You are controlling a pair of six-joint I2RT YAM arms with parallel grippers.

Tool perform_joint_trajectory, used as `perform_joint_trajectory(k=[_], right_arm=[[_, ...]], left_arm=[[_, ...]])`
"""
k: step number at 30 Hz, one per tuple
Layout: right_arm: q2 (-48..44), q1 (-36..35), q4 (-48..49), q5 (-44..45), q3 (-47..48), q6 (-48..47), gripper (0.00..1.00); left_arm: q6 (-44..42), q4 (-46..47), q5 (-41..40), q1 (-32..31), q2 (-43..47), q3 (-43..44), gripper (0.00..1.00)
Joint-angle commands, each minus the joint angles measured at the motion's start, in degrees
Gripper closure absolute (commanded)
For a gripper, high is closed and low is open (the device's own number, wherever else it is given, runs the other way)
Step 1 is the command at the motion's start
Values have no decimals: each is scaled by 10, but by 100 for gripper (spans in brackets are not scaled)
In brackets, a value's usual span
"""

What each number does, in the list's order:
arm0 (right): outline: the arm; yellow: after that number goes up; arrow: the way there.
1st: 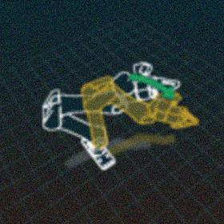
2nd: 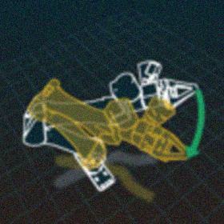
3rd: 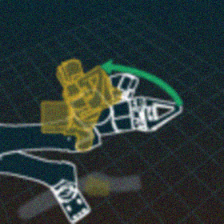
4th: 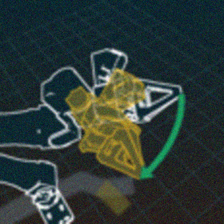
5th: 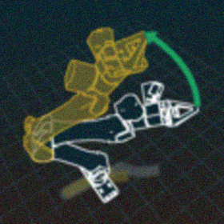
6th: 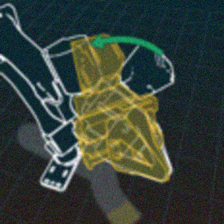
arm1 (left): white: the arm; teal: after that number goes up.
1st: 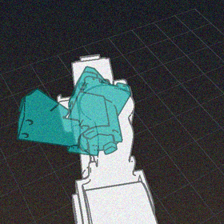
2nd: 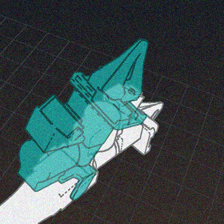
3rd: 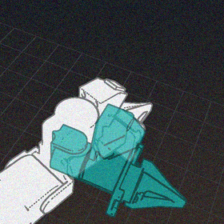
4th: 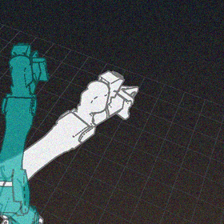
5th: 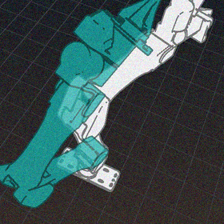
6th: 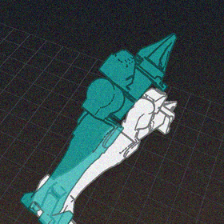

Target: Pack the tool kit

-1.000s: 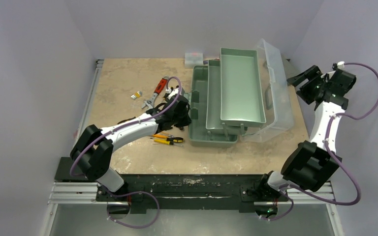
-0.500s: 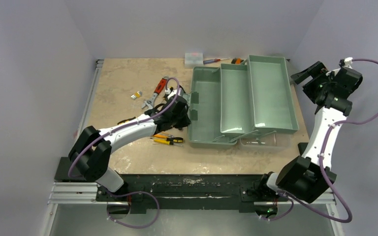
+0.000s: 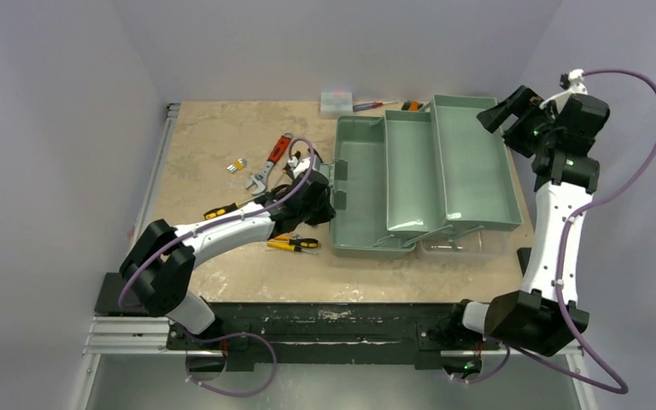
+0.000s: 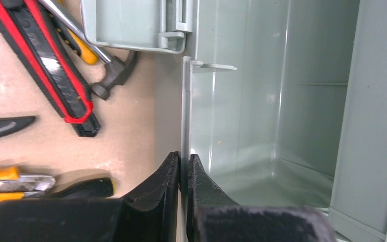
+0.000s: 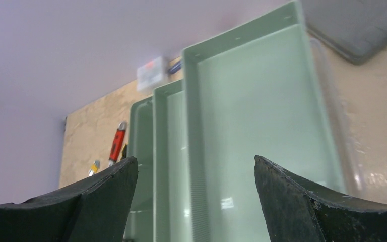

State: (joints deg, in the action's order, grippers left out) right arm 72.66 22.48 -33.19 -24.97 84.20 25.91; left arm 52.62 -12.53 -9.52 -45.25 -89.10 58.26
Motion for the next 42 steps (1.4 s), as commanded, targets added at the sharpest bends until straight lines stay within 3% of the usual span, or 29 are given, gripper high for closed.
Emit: perform_joint_trajectory(k=[1,9,19,20,21,22,26,31,42], right_arm=[[4,-49,-26,9,42,-30,16],[26,-109,-93,44,69,-89,16],[6,-181,-83,27,58,-106,15],[8,-193,-83,27,61,-106,14],[9,-206,-84,29,64,-107,14],[11,-217,-85,33,68,-107,14],[22,-302,-82,49,77,-112,13],[42,-417,-60,79,77,-116,13],[165,-644,-49,153,97,-197,18]], left_arm=[[57,57,22,-34,-20,-13,100],[53,43,-4,-52,-11,-2,97],[-68,-84,-105,-23,154,-34,32],[-73,-101,-120,-21,180,-39,23],[-68,-123,-141,-19,199,-43,8],[-61,-144,-158,-18,220,-51,1],[-47,-179,-160,7,314,-105,0],[-23,-232,-129,93,398,-164,0],[85,-343,-270,120,550,-237,2]])
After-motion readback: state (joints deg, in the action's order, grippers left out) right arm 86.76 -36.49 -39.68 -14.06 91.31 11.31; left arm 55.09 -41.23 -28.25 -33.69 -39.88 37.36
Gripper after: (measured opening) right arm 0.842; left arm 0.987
